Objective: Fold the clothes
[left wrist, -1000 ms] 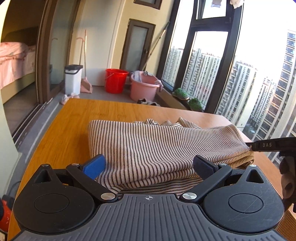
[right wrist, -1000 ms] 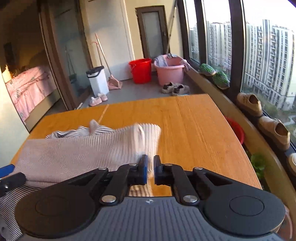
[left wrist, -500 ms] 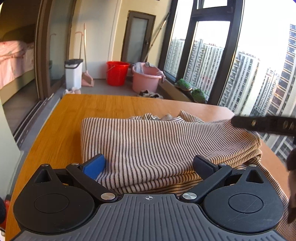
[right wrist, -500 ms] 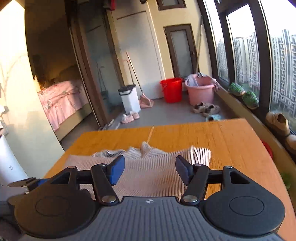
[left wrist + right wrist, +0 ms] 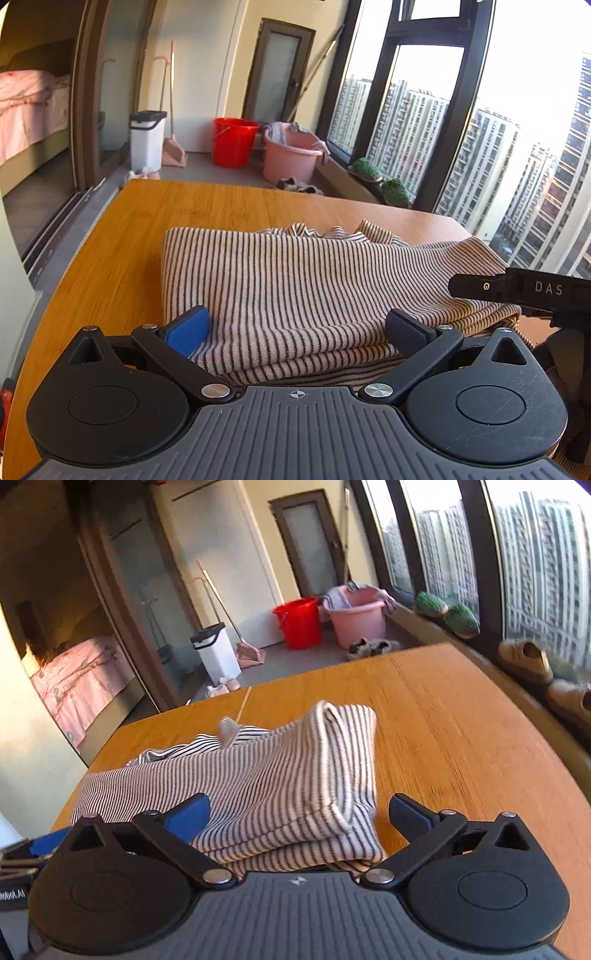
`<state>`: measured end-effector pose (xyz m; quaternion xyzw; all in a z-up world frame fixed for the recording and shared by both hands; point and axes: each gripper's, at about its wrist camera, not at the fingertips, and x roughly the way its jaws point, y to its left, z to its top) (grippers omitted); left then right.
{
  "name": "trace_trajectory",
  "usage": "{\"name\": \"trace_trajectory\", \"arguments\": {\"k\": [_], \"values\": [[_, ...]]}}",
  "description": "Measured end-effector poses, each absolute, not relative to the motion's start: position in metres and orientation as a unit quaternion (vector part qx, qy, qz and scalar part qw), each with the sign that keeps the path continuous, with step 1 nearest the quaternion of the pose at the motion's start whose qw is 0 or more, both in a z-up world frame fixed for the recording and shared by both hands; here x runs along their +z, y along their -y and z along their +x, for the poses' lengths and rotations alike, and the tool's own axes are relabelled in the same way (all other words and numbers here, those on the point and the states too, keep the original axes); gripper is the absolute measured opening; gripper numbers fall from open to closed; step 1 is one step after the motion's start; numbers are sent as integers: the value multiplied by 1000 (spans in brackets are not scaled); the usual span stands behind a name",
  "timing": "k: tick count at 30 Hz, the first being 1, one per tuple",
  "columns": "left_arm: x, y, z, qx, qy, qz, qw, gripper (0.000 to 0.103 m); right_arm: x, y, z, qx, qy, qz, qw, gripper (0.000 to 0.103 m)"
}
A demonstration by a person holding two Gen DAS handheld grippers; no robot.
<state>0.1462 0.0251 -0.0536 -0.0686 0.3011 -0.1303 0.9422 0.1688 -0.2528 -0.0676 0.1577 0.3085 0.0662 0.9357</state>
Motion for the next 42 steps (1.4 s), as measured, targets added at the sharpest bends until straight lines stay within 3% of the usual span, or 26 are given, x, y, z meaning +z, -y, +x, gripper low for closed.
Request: {"name": "trace_trajectory", "arguments": {"k": [7, 13, 15, 22, 42], "values": [[-56, -26, 143, -131, -300, -70, 942, 103, -68, 256, 167, 43, -305, 164, 937, 103], [-56, -27, 141, -133, -299, -73, 942, 103, -32, 222, 136, 73, -201, 49, 976, 103], [-55, -28, 140, -133, -299, -74, 942, 103, -24, 212, 133, 118, -198, 57, 971, 103], [-55, -23, 139, -133, -303, -52, 942, 103, -60, 218, 158, 155, -277, 150, 936, 103], [-53, -25, 149, -139, -314, -59, 937, 103, -62, 209, 157, 170, -295, 112, 934, 103]]}}
